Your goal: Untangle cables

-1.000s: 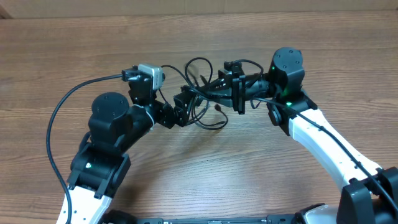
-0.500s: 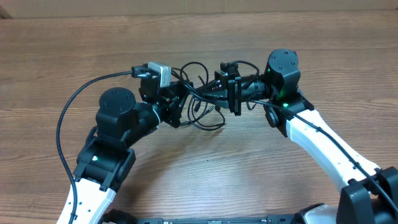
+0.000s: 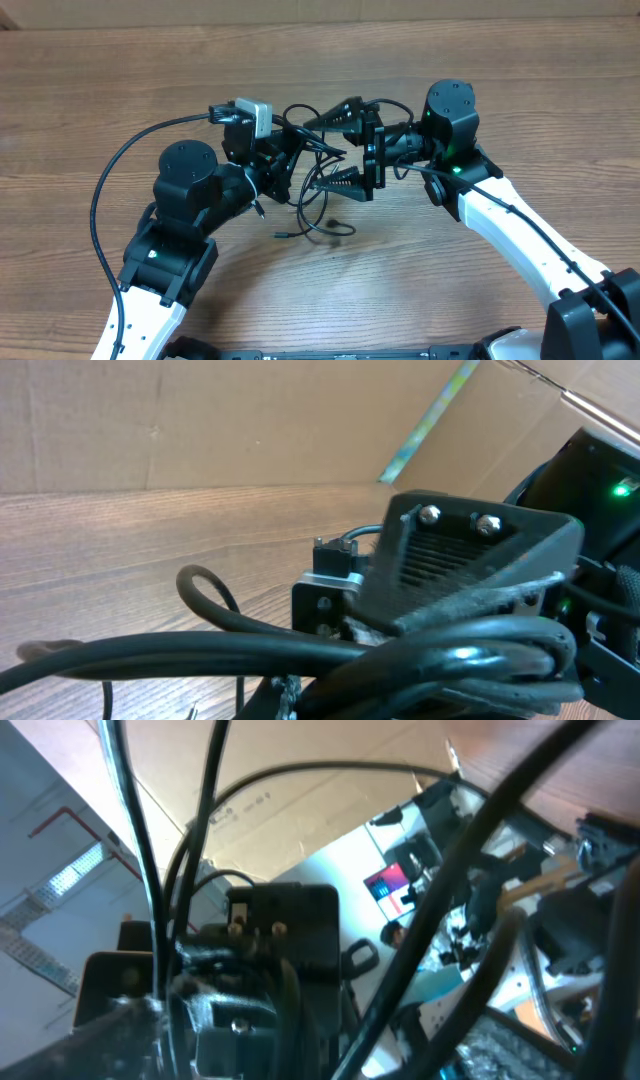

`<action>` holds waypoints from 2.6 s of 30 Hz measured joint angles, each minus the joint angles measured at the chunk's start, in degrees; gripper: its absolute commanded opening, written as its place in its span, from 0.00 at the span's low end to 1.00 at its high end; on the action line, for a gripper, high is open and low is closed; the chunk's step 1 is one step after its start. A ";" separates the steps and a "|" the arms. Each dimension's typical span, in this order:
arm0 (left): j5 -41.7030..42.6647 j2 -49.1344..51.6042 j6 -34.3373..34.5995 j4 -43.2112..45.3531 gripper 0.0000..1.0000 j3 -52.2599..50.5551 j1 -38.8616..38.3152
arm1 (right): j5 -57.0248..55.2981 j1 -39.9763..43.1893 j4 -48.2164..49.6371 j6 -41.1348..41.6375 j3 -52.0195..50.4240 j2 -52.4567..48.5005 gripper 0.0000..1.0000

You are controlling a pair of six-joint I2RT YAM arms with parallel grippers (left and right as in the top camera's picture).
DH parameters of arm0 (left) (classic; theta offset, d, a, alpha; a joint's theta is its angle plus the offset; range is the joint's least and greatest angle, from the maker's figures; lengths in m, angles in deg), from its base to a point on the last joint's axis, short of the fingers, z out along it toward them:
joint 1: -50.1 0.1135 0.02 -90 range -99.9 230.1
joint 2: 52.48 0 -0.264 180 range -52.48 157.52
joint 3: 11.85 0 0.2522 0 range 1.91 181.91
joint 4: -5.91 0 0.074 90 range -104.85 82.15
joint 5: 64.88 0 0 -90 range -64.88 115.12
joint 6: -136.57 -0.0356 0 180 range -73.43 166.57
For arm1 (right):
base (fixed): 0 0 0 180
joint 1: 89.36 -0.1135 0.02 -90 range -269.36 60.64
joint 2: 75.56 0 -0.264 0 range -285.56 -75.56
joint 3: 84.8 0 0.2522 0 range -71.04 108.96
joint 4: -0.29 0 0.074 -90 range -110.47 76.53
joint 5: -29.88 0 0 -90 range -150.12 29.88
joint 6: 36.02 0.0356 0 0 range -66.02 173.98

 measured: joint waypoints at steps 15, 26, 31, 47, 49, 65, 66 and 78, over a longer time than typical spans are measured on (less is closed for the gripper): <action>-7.72 -3.04 5.97 -13.55 0.04 -0.02 1.66 | -16.17 6.95 -21.27 -34.38 0.37 0.00 1.00; -8.94 -3.41 8.37 -24.50 0.04 -0.02 2.34 | -25.73 5.53 -34.86 -60.92 0.39 2.01 1.00; -8.94 -3.32 8.50 -28.28 0.04 0.31 2.34 | -34.77 4.96 -49.11 -73.09 1.99 8.50 1.00; -2.14 13.51 -3.37 -57.81 0.04 24.06 2.34 | -49.88 -16.92 -59.74 -114.09 6.40 23.21 0.67; -1.92 14.27 -3.82 -57.96 0.04 24.44 2.34 | -52.52 -18.69 -60.02 -117.02 6.40 23.21 0.62; 1.03 14.38 -4.94 -53.90 0.04 24.65 -3.15 | -56.19 -19.50 -59.01 -121.74 6.40 23.10 0.04; 0.98 14.38 -4.96 -53.68 0.04 24.65 -3.41 | -56.30 -19.50 -59.10 -121.55 6.40 23.08 0.04; -6.60 14.38 1.25 -54.66 0.04 24.76 -3.65 | -62.27 -19.61 -58.95 -117.94 6.40 22.56 0.04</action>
